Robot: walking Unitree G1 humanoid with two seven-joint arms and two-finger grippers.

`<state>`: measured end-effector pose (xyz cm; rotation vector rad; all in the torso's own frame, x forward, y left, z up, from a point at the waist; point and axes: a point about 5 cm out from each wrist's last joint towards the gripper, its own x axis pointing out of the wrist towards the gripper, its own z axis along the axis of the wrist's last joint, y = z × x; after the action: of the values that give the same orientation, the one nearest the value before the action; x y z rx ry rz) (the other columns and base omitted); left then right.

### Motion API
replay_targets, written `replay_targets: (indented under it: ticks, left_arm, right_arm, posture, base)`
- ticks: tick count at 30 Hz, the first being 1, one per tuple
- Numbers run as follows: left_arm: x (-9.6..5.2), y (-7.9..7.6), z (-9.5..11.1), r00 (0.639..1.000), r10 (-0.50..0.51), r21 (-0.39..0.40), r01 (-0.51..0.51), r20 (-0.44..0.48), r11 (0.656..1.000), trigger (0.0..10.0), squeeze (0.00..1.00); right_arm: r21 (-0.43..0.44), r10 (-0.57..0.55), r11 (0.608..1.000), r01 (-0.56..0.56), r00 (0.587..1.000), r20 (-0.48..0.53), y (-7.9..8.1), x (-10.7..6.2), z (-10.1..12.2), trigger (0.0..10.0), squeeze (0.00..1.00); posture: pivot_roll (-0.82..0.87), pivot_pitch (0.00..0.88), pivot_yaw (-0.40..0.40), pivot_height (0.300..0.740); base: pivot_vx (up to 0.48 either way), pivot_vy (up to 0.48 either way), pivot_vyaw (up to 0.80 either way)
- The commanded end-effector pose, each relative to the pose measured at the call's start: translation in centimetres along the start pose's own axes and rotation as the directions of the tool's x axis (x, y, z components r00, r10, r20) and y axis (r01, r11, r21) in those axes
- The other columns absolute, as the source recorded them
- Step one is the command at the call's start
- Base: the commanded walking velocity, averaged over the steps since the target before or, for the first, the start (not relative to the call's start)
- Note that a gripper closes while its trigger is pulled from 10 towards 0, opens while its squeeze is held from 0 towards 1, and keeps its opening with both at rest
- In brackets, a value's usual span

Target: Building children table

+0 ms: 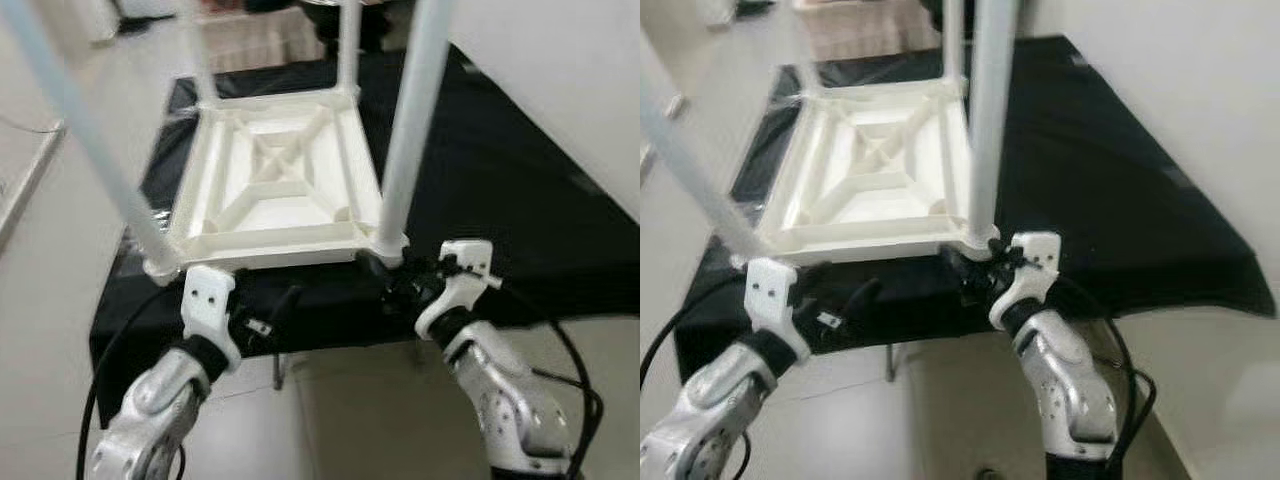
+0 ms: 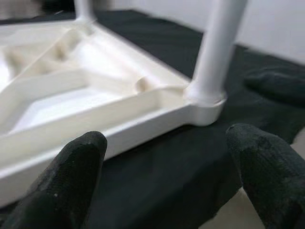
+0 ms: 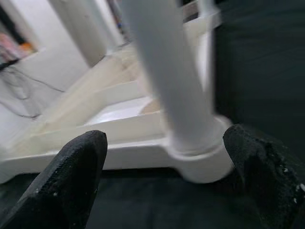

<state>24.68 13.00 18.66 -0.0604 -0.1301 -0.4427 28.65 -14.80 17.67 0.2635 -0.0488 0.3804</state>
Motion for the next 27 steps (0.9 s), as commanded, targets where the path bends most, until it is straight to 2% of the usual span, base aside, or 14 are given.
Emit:
replay_targets:
  ticks: [1,5,7,12,19,22,27]
  left_arm:
    - [-0.3,0.7,-0.4,0.999,0.046,-0.006,-0.046,-0.010,0.999,10.0,0.00]
    - [-0.1,1.3,0.2,0.995,0.097,-0.029,-0.096,0.036,0.995,10.0,0.00]
    - [0.0,1.8,0.6,0.989,0.135,-0.033,-0.133,0.065,0.991,10.0,0.00]
    - [-0.1,2.1,0.6,0.986,0.161,-0.026,-0.160,0.053,0.987,10.0,0.00]
    - [-1.1,2.5,0.3,0.980,0.196,0.015,-0.197,0.026,0.980,10.0,0.00]
    - [-1.7,3.3,0.0,0.970,0.244,0.029,-0.245,0.012,0.969,10.0,0.00]
    - [-1.9,4.0,0.0,0.958,0.287,0.038,-0.287,0.012,0.957,10.0,0.00]
  right_arm:
    - [0.019,0.029,0.999,-0.029,1.000,-0.001,0.6,0.2,-0.3,10.0,0.00]
    - [0.008,0.056,0.998,-0.056,0.998,-0.005,0.9,0.3,-0.4,10.0,0.00]
    - [0.001,0.105,0.994,-0.105,0.994,-0.005,1.4,0.3,-0.4,10.0,0.00]
    - [-0.020,0.124,0.992,-0.124,0.992,-0.003,1.7,0.4,-0.4,10.0,0.00]
    - [-0.079,0.115,0.990,-0.113,0.993,0.011,1.7,0.4,-0.2,10.0,0.00]
    - [-0.135,0.103,0.986,-0.099,0.994,0.021,1.5,0.7,-0.1,10.0,0.00]
    - [-0.179,0.083,0.981,-0.078,0.996,0.021,1.0,1.1,-0.1,10.0,0.00]
  posture:
    - [-0.05,0.165,0.059,0.740]
    - [-0.04,0.163,0.063,0.740]
    - [-0.03,0.154,0.068,0.740]
    - [-0.03,0.144,0.070,0.740]
    - [-0.02,0.130,0.073,0.740]
    - [-0.01,0.112,0.074,0.740]
    - [0.00,0.074,0.065,0.740]
  base:
    - [0.000,0.000,-0.80]
    - [0.000,0.000,-0.80]
    - [0.000,0.000,-0.58]
    - [0.000,0.000,0.00]
    - [0.000,0.000,0.00]
    - [0.000,0.000,0.00]
    - [0.000,0.000,0.00]
